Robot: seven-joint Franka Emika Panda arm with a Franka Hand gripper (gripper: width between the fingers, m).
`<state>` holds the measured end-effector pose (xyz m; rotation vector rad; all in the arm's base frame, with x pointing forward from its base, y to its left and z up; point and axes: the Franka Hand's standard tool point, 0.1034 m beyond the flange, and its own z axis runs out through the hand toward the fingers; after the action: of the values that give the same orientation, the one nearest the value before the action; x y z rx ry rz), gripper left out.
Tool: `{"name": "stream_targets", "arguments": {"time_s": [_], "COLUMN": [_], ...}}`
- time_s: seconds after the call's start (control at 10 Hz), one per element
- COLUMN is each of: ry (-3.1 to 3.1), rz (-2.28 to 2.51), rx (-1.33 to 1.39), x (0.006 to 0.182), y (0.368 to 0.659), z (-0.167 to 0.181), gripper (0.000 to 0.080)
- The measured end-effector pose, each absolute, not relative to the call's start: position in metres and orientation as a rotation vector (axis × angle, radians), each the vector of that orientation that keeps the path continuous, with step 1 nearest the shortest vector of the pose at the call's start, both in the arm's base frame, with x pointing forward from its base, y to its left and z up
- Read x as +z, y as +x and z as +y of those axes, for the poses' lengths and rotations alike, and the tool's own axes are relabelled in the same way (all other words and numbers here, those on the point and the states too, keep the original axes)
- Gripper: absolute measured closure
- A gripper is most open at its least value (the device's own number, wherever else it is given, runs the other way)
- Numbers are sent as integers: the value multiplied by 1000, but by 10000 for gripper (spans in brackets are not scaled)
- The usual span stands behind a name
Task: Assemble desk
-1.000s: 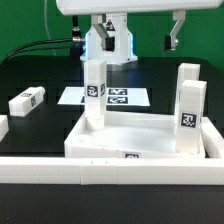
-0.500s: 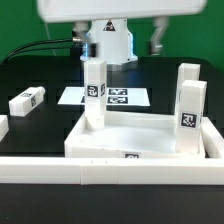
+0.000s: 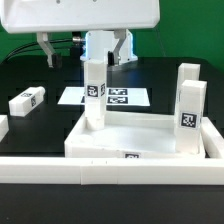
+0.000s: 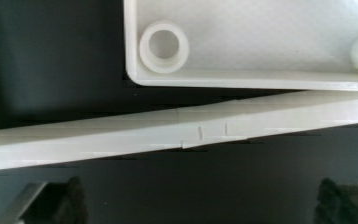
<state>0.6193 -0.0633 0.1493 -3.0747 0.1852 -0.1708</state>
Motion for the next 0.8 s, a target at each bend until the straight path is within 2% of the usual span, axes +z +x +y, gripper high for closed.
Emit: {"name": "stream_targets", "arguments": {"time_s": [0.2, 0.3, 0.8], "ry": [-3070, -3072, -3071], "rz": [247, 273, 273], "rx": [-103, -85, -80], "x": [125, 119, 118], "y": [586, 580, 578], "z": [-122, -132, -132], "gripper": [150, 150, 150]}}
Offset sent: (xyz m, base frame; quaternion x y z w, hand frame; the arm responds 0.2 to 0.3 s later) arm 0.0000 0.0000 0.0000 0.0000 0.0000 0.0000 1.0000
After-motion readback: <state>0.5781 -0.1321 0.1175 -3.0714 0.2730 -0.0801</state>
